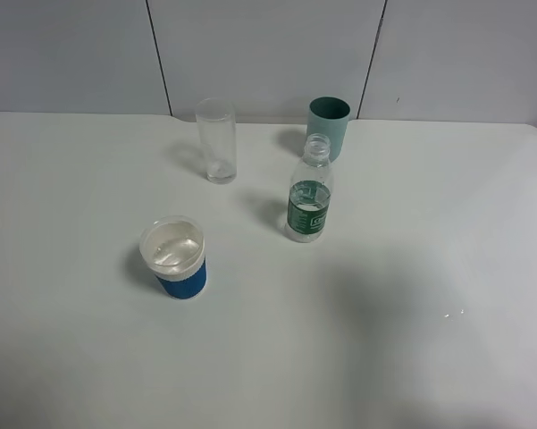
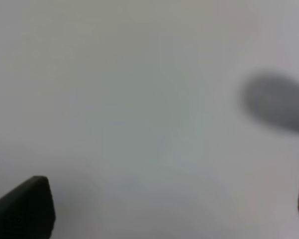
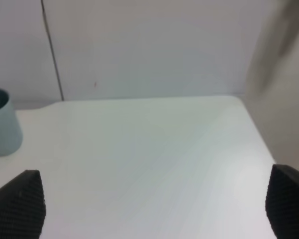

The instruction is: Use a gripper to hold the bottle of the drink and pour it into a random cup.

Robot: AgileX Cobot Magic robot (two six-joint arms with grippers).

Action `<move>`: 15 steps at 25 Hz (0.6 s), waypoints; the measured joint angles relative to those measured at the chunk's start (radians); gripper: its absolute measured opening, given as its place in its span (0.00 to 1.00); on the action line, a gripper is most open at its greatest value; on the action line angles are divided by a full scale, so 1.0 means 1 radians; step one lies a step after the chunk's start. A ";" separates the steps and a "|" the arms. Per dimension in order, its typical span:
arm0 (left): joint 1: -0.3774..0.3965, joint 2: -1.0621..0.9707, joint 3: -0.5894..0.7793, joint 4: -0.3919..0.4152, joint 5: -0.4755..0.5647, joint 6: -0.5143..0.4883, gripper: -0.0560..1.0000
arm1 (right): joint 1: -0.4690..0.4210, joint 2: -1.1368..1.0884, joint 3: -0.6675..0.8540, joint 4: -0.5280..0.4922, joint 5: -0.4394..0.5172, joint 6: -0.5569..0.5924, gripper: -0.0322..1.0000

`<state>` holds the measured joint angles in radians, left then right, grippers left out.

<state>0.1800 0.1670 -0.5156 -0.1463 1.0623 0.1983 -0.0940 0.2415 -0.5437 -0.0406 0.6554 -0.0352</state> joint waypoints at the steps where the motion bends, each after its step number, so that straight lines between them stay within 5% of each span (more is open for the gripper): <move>1: 0.000 0.000 0.000 0.000 0.000 0.000 0.99 | 0.000 -0.010 0.000 0.019 0.016 -0.010 0.88; 15: 0.000 0.000 0.000 0.000 0.000 0.000 0.99 | 0.000 -0.128 0.000 0.101 0.263 -0.050 0.88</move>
<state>0.1800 0.1670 -0.5156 -0.1463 1.0623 0.1983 -0.0940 0.1135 -0.5437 0.0609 0.9183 -0.0852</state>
